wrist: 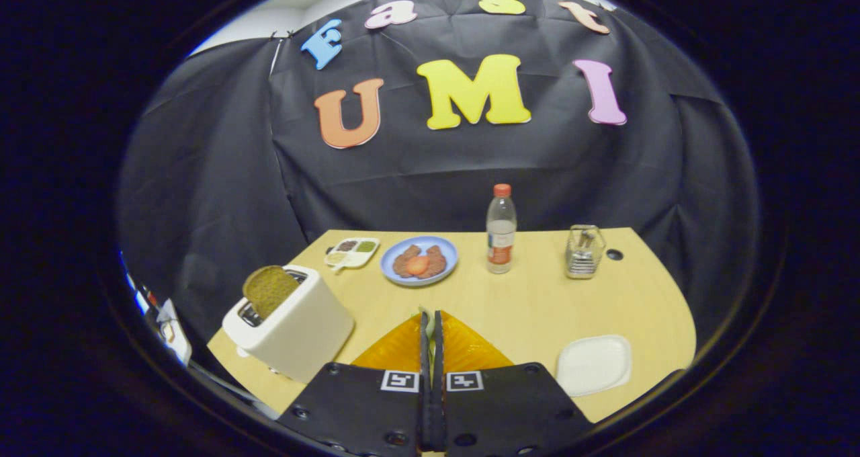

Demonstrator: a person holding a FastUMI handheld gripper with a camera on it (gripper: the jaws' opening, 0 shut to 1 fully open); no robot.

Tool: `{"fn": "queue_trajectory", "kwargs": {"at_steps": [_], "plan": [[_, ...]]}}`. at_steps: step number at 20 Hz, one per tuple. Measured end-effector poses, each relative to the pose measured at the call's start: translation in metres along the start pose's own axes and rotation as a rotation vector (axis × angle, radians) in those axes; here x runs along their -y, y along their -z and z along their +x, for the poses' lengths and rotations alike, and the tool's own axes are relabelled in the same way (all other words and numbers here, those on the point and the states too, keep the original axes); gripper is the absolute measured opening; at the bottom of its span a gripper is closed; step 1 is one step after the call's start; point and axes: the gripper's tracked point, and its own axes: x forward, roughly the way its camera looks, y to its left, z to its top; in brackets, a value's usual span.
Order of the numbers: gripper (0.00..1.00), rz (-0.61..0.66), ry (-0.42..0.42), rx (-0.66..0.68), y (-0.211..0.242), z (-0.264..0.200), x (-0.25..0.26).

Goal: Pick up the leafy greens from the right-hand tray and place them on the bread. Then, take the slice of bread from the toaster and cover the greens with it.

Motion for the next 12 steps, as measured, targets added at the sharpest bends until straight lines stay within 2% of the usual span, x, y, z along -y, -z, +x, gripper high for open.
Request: {"fn": "queue_trajectory", "kwargs": {"at_steps": [3,6,9,12], "plan": [[0.0,0.082,-0.036,-0.029,0.019,0.024,-0.048],[0.0,0.2,-0.044,-0.078,0.045,0.05,-0.069],[0.0,0.281,0.002,-0.109,0.065,0.063,-0.052],[0.0,0.303,0.065,-0.111,0.074,0.067,-0.018]]}}
